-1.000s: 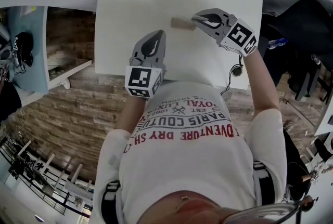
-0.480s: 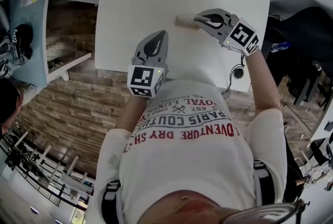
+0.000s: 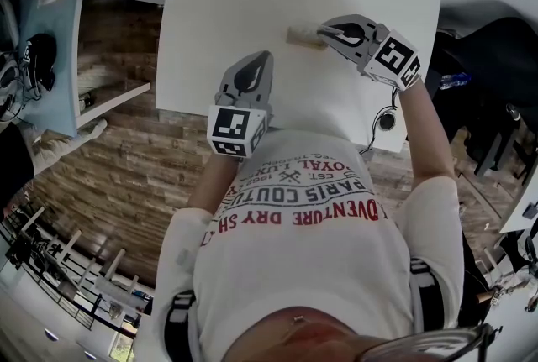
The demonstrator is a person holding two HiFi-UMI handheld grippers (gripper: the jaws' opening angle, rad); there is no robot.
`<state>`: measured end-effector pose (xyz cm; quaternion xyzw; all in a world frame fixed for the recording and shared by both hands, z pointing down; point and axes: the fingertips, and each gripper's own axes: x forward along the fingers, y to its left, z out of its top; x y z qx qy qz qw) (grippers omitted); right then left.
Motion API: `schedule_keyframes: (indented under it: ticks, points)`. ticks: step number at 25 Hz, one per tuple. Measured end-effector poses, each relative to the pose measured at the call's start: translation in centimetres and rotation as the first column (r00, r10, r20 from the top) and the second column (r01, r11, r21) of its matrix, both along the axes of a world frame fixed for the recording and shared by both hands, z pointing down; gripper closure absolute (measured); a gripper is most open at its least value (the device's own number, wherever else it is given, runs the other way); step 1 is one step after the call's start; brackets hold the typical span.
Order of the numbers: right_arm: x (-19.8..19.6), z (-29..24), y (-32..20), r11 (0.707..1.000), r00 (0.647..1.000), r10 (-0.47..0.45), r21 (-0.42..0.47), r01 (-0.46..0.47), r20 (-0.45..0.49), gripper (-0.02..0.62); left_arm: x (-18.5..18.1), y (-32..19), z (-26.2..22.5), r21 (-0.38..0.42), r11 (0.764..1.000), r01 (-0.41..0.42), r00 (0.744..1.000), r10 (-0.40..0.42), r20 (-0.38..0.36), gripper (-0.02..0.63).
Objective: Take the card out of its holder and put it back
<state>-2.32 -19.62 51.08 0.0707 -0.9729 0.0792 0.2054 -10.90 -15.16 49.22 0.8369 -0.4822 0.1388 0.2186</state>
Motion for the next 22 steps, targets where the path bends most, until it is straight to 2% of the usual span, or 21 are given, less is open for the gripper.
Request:
schedule_keyframes:
  ticks: [8, 22]
  points:
    - [-0.7, 0.7, 0.6, 0.999, 0.998, -0.037, 0.017, 0.038, -0.044, 0.560, 0.4, 0.0, 0.1, -0.004, 1.000, -0.005, 1.000, 0.005, 0.003, 0.581]
    - [-0.6, 5.5, 0.4, 0.998, 0.997, -0.034, -0.057, 0.031, -0.065, 0.560, -1.4, 0.1, 1.3, -0.027, 1.000, 0.014, 0.999, -0.013, 0.042, 0.581]
